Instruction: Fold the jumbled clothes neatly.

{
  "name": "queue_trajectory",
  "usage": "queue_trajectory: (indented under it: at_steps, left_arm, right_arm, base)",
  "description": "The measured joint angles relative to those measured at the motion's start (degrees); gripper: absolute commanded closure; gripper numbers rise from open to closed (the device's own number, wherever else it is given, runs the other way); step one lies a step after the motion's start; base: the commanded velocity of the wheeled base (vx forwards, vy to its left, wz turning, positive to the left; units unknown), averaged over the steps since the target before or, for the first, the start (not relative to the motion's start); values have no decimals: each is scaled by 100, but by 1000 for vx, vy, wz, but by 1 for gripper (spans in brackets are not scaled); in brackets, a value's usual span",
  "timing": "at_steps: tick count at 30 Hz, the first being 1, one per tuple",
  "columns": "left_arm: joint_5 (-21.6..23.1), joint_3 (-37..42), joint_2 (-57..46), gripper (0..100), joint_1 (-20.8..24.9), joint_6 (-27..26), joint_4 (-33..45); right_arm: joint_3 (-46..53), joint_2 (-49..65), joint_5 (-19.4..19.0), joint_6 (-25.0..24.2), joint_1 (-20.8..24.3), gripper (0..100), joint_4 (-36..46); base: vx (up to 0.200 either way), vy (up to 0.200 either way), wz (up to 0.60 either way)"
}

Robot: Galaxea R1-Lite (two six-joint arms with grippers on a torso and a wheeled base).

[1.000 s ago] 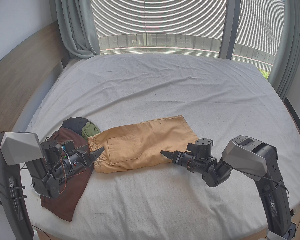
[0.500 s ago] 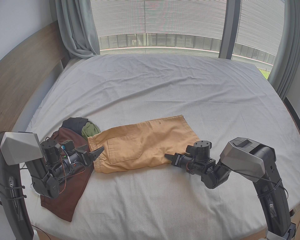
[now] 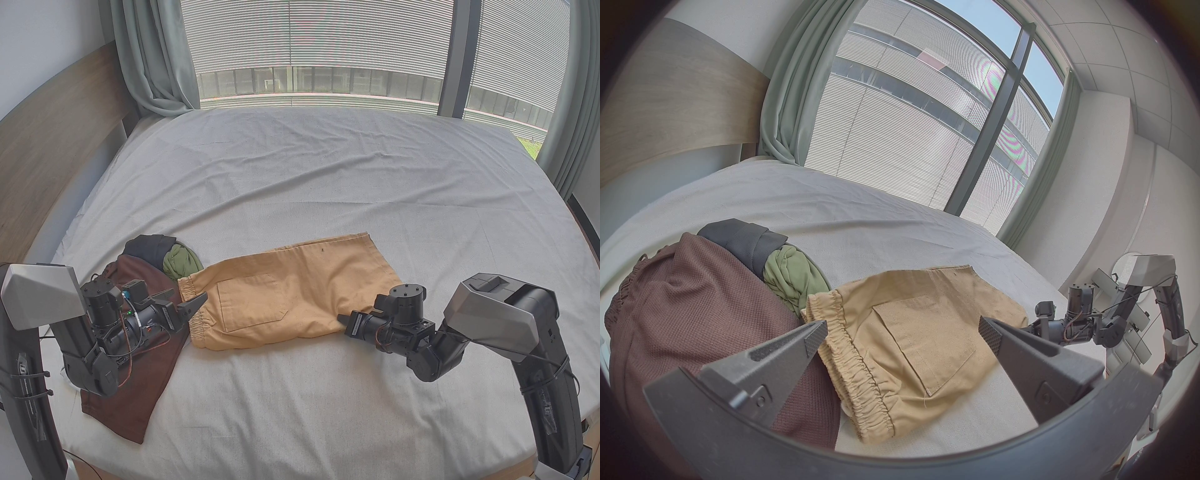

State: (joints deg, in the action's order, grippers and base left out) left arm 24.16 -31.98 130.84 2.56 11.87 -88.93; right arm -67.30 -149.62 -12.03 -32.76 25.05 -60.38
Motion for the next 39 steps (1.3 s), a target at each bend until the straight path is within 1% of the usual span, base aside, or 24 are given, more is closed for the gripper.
queue_trajectory:
  at_steps: [7,16,28,33,37,38,39]
  left_arm:
    - [11,-5,4,0,-6,13,2]
    - [30,-40,13,0,-17,24,4]
    - [52,-51,41,0,-55,33,9]
    - [61,-29,57,0,-52,99,11]
    - [63,1,67,0,-20,255,11]
    - [71,9,72,0,-15,279,11]
    - [104,12,77,0,-11,296,9]
  right_arm:
    - [713,452,18,254,-30,100,39]
    - [1979,1106,256,670,-48,100,46]
    - [3412,1637,394,772,-6,100,24]
    - [3812,1703,396,840,94,100,-9]
    - [3906,1704,391,867,124,100,-40]
    - [3919,1704,394,873,129,0,-38]
    - [3925,1704,394,875,133,0,-38]
  base:
    - [0,0,0]
    - [0,0,0]
    - [0,0,0]
    - [0,0,0]
    - [0,0,0]
    - [0,0,0]
    - [0,0,0]
